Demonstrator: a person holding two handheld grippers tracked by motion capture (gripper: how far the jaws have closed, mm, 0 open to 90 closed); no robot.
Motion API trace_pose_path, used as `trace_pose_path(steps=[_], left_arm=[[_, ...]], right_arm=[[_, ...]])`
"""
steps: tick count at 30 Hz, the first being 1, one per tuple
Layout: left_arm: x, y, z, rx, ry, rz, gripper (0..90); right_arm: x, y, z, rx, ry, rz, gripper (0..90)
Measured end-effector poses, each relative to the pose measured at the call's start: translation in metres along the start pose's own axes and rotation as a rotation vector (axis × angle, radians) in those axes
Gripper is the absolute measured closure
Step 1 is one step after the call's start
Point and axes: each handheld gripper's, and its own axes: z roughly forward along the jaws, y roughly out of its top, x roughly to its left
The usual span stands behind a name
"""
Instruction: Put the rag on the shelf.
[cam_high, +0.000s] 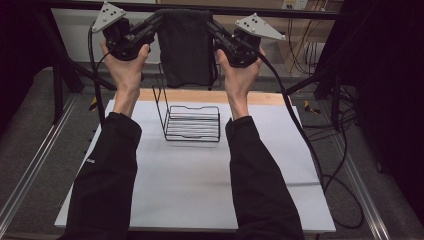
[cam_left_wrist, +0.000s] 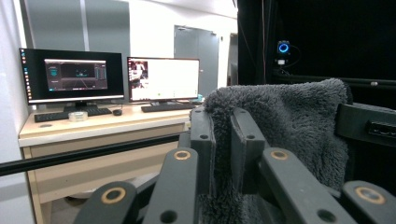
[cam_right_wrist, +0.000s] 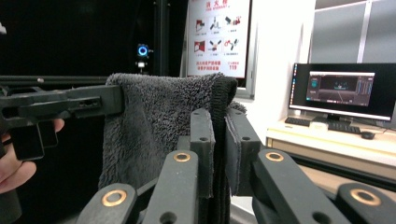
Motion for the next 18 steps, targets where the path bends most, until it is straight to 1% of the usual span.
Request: trace_pose_path(steps=[6, 8, 11, 14, 16, 18], left_arm=[[0.001, -0.009, 0.005, 0.035, -0.001, 0.015, 80.8], [0.0, -0.012, 0.006, 0.038, -0.007, 0.012, 80.7], [0.0, -0.018, 0.008, 0.048, -0.013, 0.02, 80.8], [0.0, -0.026, 0.01, 0.085, -0.007, 0.042, 80.8], [0.001, -0.029, 0.009, 0.091, -0.012, 0.038, 80.8], [0.001, -0.031, 0.007, 0.086, -0.022, 0.031, 80.8]], right_arm=[[-0.003, -0.012, -0.003, 0.029, 0.004, 0.004, 83.1], [-0.005, -0.016, -0.003, 0.033, 0.003, 0.008, 83.1], [-0.008, -0.021, -0.004, 0.043, 0.001, 0.013, 83.2], [-0.009, -0.028, -0.004, 0.062, -0.005, 0.01, 83.2], [-0.009, -0.032, -0.003, 0.074, -0.009, 0.004, 83.2], [-0.009, -0.035, -0.005, 0.076, -0.002, 0.008, 83.2]])
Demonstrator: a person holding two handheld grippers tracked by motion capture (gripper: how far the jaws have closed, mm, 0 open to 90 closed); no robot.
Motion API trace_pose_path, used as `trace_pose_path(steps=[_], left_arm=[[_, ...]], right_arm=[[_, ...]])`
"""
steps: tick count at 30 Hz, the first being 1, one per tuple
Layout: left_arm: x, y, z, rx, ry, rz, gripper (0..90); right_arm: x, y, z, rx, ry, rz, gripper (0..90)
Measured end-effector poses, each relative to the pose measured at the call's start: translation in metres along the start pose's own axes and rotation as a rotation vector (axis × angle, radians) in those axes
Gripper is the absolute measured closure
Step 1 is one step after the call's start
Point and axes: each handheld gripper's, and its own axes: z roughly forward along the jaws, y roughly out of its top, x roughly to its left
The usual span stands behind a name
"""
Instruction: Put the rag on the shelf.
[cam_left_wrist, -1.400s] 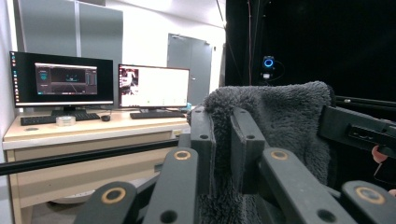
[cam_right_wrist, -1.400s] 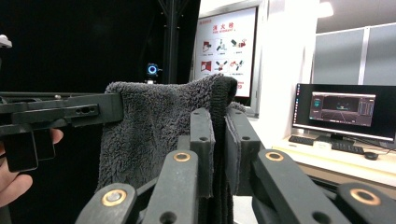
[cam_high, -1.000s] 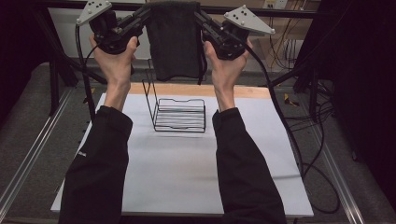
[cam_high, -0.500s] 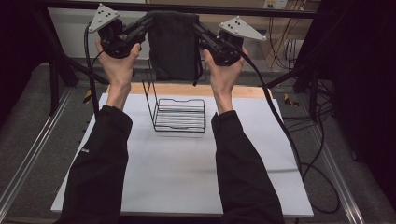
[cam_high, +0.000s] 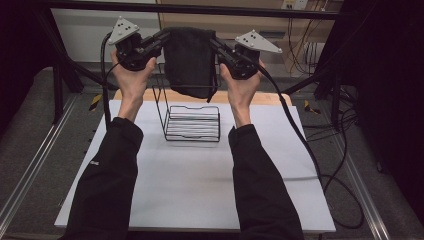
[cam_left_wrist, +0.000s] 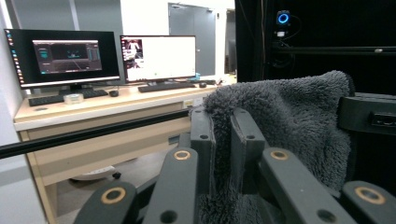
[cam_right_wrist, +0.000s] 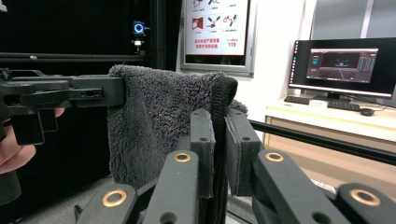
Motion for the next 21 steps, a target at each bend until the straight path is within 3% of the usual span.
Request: trace_pose_path(steps=[3, 10, 21], left_arm=[[0.0, -0.004, -0.003, 0.012, 0.007, 0.025, 80.8], [-0.001, -0.017, -0.004, 0.054, -0.001, 0.029, 80.8], [-0.005, -0.022, -0.019, 0.018, -0.05, 0.043, 80.8]], right_arm=[[0.002, -0.003, -0.004, 0.0, 0.005, -0.003, 83.2], [0.003, -0.016, -0.003, 0.041, -0.002, -0.009, 83.2], [0.007, -0.021, -0.015, 0.018, 0.03, -0.014, 83.2]])
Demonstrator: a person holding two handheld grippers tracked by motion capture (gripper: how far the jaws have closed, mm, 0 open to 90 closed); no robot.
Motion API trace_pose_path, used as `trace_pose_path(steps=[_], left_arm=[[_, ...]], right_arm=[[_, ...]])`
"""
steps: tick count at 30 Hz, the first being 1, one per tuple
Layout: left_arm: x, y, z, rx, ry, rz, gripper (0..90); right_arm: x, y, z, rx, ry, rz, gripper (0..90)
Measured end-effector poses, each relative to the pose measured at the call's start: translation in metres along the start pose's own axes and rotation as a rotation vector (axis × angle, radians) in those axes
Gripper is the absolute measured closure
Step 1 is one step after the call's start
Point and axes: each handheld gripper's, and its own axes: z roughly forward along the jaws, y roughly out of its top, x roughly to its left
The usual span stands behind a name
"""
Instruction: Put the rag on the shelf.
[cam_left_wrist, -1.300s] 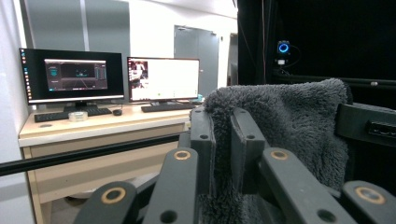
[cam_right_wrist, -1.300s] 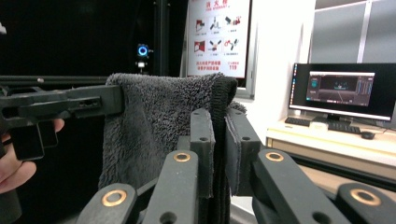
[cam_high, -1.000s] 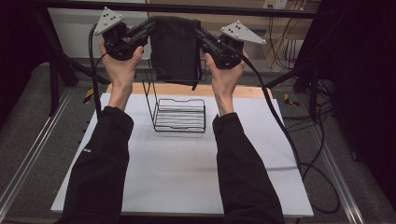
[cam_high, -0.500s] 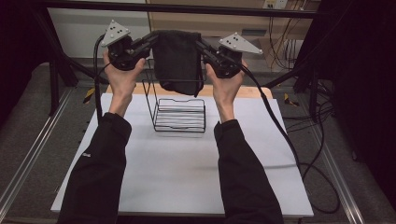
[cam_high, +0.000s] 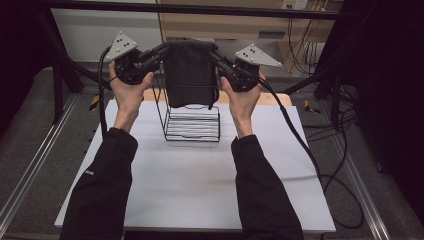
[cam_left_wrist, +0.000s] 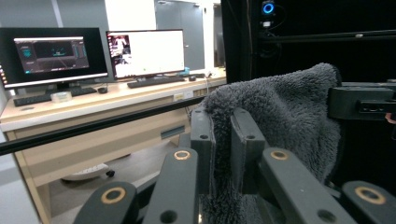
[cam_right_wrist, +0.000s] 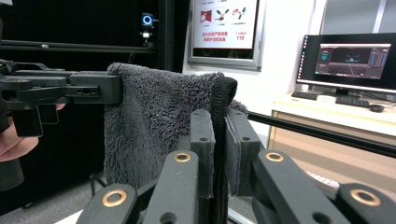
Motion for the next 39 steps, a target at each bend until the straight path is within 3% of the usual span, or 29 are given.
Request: trace_pose_path(steps=[17, 22, 32, 35, 39], left_arm=[[-0.015, -0.013, -0.025, -0.045, -0.027, 0.023, 80.7], [-0.022, -0.022, -0.034, -0.06, -0.033, 0.022, 80.7], [-0.028, -0.041, -0.047, -0.033, -0.049, 0.013, 80.5], [-0.032, -0.044, -0.051, -0.006, -0.048, 0.036, 80.1], [-0.036, -0.048, -0.053, 0.035, -0.05, 0.038, 79.5]], right_arm=[[0.017, -0.009, -0.023, -0.015, 0.026, -0.068, 83.1], [0.024, -0.019, -0.031, -0.034, 0.036, -0.063, 83.2], [0.031, -0.037, -0.041, -0.007, 0.057, -0.075, 83.2], [0.032, -0.04, -0.044, 0.013, 0.068, -0.075, 83.1], [0.032, -0.044, -0.046, 0.041, 0.08, -0.073, 82.6]])
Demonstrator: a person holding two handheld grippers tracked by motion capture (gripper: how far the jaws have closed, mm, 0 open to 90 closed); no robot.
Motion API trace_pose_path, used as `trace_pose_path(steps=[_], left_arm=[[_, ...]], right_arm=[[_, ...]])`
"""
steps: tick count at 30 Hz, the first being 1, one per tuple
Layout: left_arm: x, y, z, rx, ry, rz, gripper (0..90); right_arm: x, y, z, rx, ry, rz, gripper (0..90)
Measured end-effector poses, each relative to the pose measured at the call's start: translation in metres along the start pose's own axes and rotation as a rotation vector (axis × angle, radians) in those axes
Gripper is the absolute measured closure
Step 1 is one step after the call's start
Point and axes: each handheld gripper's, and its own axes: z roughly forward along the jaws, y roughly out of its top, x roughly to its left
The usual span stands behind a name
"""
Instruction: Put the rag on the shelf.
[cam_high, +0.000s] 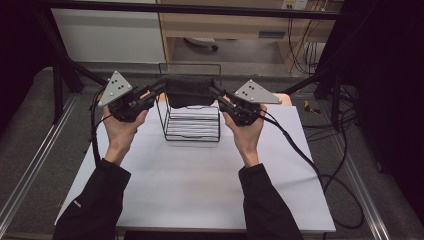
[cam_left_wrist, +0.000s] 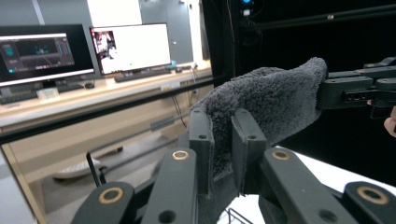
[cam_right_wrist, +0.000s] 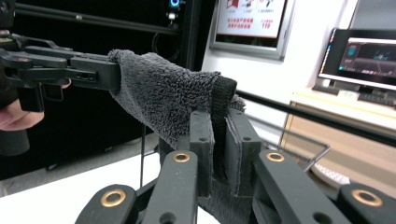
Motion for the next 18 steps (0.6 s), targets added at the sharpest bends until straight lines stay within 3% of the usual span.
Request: trace_pose_path(steps=[8, 18], left_arm=[[-0.006, -0.01, 0.0, 0.062, 0.003, 0.003, 78.9], [-0.01, -0.023, -0.002, 0.12, -0.001, -0.006, 77.2]], right_arm=[[-0.001, -0.008, -0.002, 0.074, 0.03, -0.001, 80.9], [-0.001, -0.013, -0.008, 0.175, 0.071, 0.019, 68.1]])
